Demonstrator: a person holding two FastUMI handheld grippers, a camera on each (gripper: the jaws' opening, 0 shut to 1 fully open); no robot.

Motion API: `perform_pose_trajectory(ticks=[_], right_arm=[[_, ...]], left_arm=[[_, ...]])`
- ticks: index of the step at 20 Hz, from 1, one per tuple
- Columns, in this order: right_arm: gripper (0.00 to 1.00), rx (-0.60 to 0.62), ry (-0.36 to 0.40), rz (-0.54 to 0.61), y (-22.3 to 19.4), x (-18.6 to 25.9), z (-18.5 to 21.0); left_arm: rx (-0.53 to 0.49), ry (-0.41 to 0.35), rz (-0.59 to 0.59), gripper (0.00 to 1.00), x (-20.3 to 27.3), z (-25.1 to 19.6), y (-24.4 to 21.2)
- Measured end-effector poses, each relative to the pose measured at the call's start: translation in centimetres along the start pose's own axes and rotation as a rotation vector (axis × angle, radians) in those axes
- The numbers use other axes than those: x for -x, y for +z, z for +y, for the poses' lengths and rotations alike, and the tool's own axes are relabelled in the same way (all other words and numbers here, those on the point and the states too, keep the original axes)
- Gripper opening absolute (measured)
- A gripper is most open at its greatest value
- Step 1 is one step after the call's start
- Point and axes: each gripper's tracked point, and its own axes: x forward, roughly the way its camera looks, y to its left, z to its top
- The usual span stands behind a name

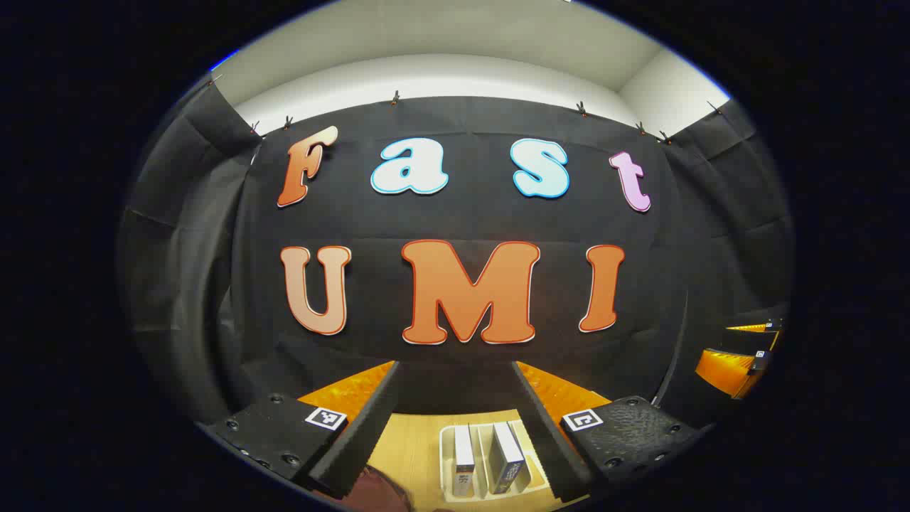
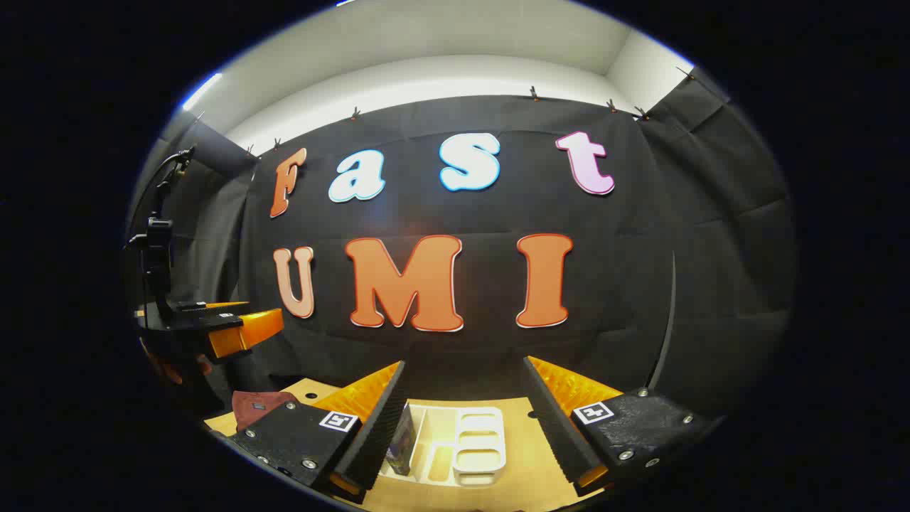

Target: Open the schoolbag, grab two books from the bookshelf and put them into the schoolbag.

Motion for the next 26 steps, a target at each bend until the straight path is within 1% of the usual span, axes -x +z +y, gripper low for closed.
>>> perform_pose_trajectory(ticks=[2,5,7,9,11,13,16,20,22,24,26], right_arm=[[0.94,-0.006,0.011,0.009,-0.8,-0.6,1.0],[0.94,-0.030,0.069,0.027,-1.7,-1.9,2.7],[0.94,-0.067,0.099,0.041,-1.9,-2.9,3.2],[0.94,-0.101,0.118,0.022,-1.4,-3.9,3.2],[0.94,-0.109,0.119,0.017,-1.3,-4.5,2.9],[0.94,-0.092,0.116,0.023,-1.9,-5.2,2.3],[0.94,-0.049,0.132,0.003,-2.4,-6.0,2.0],[0.94,-0.029,0.151,-0.013,-2.9,-5.9,2.4],[0.94,-0.013,0.141,-0.022,-2.9,-6.0,2.8],[0.94,-0.001,0.116,-0.051,-2.5,-6.3,3.5],[0.94,0.019,0.107,-0.047,-3.1,-6.3,4.6]], left_arm=[[-0.005,0.002,-0.011,0.94,0.4,0.4,-1.0],[0.001,0.042,-0.022,0.94,1.0,1.1,-2.2],[0.034,0.071,-0.021,0.94,1.1,1.1,-2.7],[0.065,0.085,-0.066,0.94,0.9,0.9,-2.0],[0.039,0.080,-0.086,0.94,0.6,-0.1,-2.0],[0.019,0.093,-0.109,0.94,0.3,-0.6,-2.0],[0.035,0.115,-0.106,0.94,-0.1,-1.4,-3.4],[0.050,0.154,-0.080,0.95,-0.5,-1.2,-5.3],[0.063,0.139,-0.102,0.94,-0.9,-0.8,-5.1],[0.043,0.125,-0.110,0.94,-1.8,0.2,-4.9],[0.033,0.108,-0.116,0.95,-2.2,1.0,-4.8]])
